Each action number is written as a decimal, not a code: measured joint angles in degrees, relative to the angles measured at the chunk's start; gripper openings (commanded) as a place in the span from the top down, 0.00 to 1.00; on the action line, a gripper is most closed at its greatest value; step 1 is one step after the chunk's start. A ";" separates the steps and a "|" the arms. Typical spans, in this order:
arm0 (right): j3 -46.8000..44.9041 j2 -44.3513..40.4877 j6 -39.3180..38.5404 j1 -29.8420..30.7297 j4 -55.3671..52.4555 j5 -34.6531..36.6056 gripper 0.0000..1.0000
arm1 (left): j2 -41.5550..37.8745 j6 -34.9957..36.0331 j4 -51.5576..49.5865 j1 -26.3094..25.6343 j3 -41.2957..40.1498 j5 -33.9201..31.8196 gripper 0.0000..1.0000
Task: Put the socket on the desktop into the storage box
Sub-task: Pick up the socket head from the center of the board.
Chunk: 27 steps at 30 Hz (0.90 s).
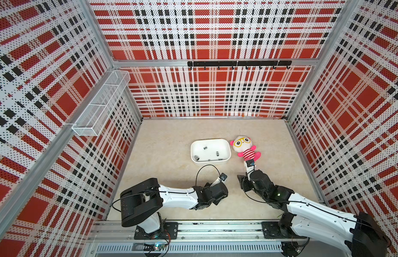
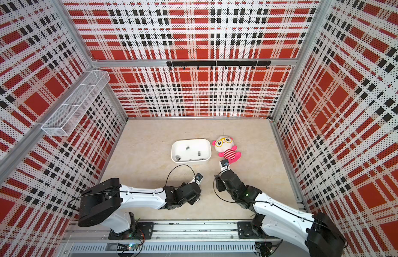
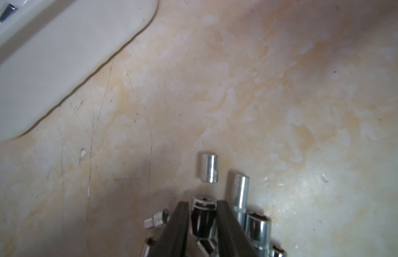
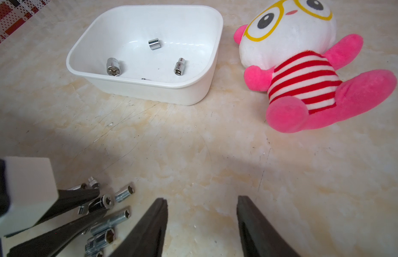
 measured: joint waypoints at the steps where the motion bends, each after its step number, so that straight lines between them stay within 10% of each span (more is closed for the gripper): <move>1: 0.00 0.04 0.00 0.00 0.00 0.00 0.44 | 0.00 0.00 -0.15 0.00 0.07 -0.04 0.73; 27: 0.00 0.39 0.00 0.00 0.00 -0.07 0.43 | 2.54 -0.26 -1.38 0.26 1.09 -2.10 0.69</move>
